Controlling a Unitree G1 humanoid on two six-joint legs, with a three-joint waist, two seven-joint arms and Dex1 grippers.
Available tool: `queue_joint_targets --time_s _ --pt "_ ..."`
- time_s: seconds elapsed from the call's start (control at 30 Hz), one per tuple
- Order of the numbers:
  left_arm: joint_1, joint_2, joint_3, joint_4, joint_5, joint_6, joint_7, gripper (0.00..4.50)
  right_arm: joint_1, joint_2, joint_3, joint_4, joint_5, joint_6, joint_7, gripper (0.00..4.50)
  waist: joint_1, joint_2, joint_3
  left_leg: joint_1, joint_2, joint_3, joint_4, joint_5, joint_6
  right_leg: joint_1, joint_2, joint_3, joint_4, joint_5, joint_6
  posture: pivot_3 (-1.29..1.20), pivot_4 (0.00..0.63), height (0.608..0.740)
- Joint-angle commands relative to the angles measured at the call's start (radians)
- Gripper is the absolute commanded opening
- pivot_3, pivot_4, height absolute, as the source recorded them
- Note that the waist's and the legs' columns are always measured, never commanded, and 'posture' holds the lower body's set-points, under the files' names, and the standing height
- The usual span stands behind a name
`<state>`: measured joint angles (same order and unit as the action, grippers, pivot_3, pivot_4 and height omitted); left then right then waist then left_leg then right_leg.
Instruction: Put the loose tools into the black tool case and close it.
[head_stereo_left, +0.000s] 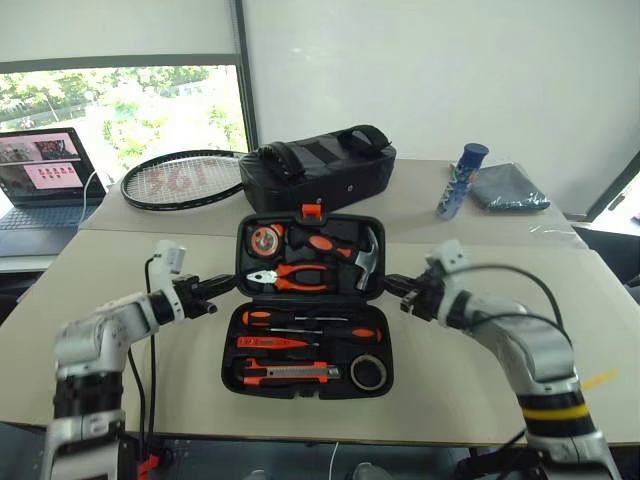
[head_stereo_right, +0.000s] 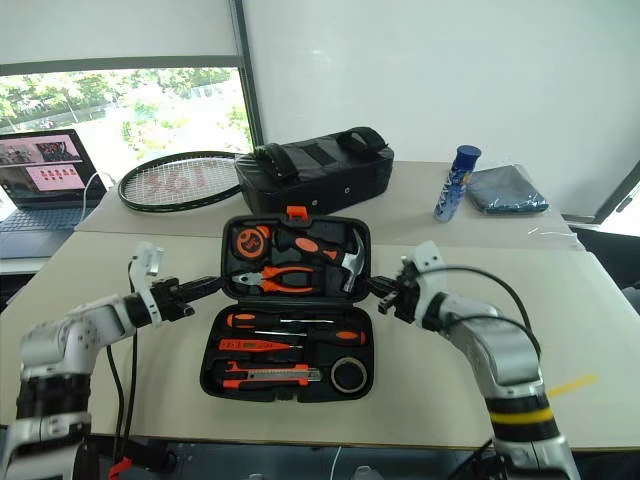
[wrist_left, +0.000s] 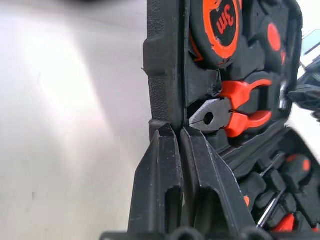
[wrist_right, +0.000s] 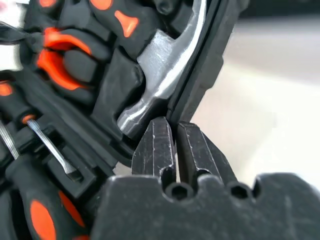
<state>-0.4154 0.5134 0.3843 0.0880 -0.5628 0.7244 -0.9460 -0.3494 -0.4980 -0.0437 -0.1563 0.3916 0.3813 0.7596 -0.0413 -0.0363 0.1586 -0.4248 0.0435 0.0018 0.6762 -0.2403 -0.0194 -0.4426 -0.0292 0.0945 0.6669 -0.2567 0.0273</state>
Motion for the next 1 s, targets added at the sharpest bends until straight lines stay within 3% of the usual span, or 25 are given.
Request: queue_joint_targets --time_s 0.03,0.33,0.6,0.63,0.83,0.97,1.0 --pt "0.065 -0.033 -0.012 -0.117 0.007 -0.278 -0.085 0.01 0.032 0.018 0.033 -0.002 -0.064 -0.405 0.146 0.00 -0.001 0.000 0.000 0.001 0.000 0.000 0.000 0.000 0.000 0.001 0.000 0.000 -0.003 0.000 0.000 0.00 0.150 0.740" --pt "0.230 -0.036 -0.111 -0.043 0.205 -0.803 -0.150 0.01 0.024 -0.014 0.081 0.331 -0.278 -1.078 0.207 0.00 -0.003 0.000 0.000 0.013 0.000 0.001 0.000 0.000 0.000 0.011 0.001 0.001 -0.003 0.001 -0.001 0.00 0.150 0.740" --pt "0.293 0.006 -0.174 0.058 0.253 -1.068 -0.229 0.01 0.006 -0.075 0.130 0.512 -0.378 -1.416 0.168 0.00 -0.005 0.000 0.001 0.021 0.001 0.002 -0.002 0.000 0.000 0.019 0.001 0.002 -0.005 0.001 -0.001 0.00 0.150 0.740" --pt "0.291 0.013 -0.182 0.066 0.257 -1.091 -0.233 0.70 -0.001 -0.083 0.137 0.524 -0.387 -1.453 0.161 0.81 -0.005 0.000 0.001 0.022 0.001 0.002 -0.002 0.000 0.000 0.020 0.001 0.003 -0.005 0.001 -0.001 0.00 0.150 0.740" --pt "0.286 0.061 -0.201 0.105 0.250 -1.187 -0.270 2.75 -0.023 -0.155 0.187 0.584 -0.421 -1.623 0.128 2.76 -0.004 0.000 0.001 0.026 0.001 0.003 -0.001 0.000 0.001 0.023 0.002 0.003 -0.003 0.001 -0.001 0.00 0.150 0.740" --pt "0.328 0.133 -0.158 0.110 0.199 -1.094 -0.278 4.33 -0.004 -0.232 0.197 0.613 -0.402 -1.635 0.118 4.22 -0.006 0.000 0.001 0.026 0.001 0.003 -0.001 0.000 0.001 0.023 0.002 0.003 -0.003 0.001 -0.001 0.00 0.150 0.740" --pt "0.350 0.166 -0.136 0.111 0.177 -1.045 -0.290 4.38 0.009 -0.259 0.193 0.625 -0.397 -1.634 0.116 4.48 -0.007 0.000 0.001 0.027 0.002 0.003 -0.001 0.000 0.001 0.024 0.002 0.003 -0.003 0.001 -0.001 0.00 0.150 0.740"
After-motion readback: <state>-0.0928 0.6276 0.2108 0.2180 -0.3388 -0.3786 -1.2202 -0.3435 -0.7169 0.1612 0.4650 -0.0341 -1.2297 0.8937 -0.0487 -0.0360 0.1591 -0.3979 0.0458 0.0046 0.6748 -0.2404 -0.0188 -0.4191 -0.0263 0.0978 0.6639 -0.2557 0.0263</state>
